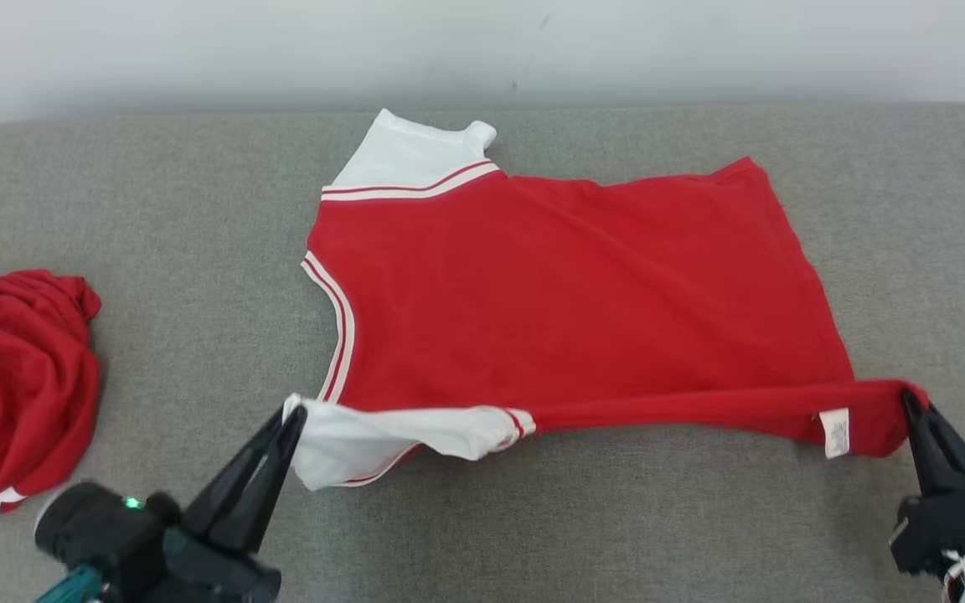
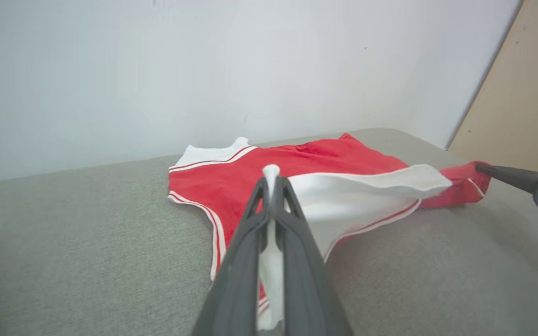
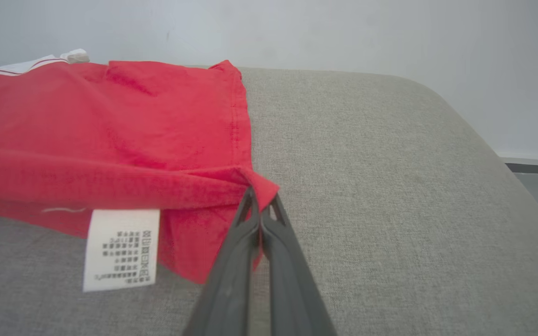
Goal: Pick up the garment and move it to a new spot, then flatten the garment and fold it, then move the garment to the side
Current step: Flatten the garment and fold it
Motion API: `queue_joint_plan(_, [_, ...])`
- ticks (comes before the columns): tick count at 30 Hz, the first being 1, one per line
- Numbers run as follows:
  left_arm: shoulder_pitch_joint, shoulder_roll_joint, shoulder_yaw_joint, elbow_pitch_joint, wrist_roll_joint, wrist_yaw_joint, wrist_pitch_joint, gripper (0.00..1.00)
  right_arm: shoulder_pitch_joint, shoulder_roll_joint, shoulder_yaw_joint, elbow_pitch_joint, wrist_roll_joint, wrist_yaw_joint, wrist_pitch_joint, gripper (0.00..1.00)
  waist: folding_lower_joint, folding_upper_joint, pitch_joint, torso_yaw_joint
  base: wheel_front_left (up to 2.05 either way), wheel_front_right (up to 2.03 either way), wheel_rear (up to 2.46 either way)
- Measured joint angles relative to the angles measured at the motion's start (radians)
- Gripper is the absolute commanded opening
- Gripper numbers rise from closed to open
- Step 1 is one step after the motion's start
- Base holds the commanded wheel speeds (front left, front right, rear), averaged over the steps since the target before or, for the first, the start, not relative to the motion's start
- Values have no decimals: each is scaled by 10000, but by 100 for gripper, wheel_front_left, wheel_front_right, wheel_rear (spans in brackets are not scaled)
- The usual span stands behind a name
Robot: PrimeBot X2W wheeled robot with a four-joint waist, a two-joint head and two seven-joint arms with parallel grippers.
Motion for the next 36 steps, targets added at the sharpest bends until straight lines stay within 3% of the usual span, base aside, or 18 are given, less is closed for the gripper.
queue_joint_plan(9, [-2183,-637,-117,2148,999,-115,-560,0,-1937,545,6,1916,-552,0,-681,0,1,2,524,144,0,0,0])
queue_joint_plan(24, [-5049,-807,-1212,5108,2359,-311,-708,0,-4641,506,1515,3501,-905,0,-1154,0,3,2,1902,35,0,0,0])
queue_joint_plan(25, [-5118,-848,-1277,5200,2359,-311,-708,0,-4732,502,1561,3641,-903,0,-1174,8,3,2,1978,27,0,0,0])
queue_joint_plan(26, [-5161,-886,-1361,5256,2359,-314,-713,21,-4807,499,1597,3779,-890,0,-1189,23,3,2,2043,21,0,0,0])
queue_joint_plan(27, [-5185,-1001,-1306,5269,2374,-330,-713,96,-4882,504,1668,3927,-817,0,-1243,100,3,3,2110,14,0,0,0])
queue_joint_plan(30, [-5109,-1185,-878,5064,2343,-330,-715,100,-4862,462,1632,3825,-483,0,-1273,100,3,2,2034,23,0,0,0])
queue_joint_plan(36, [-3446,-1496,207,4261,1889,-77,-715,100,-3873,130,621,2027,-209,0,-1289,100,0,2,1689,-11,0,0,0])
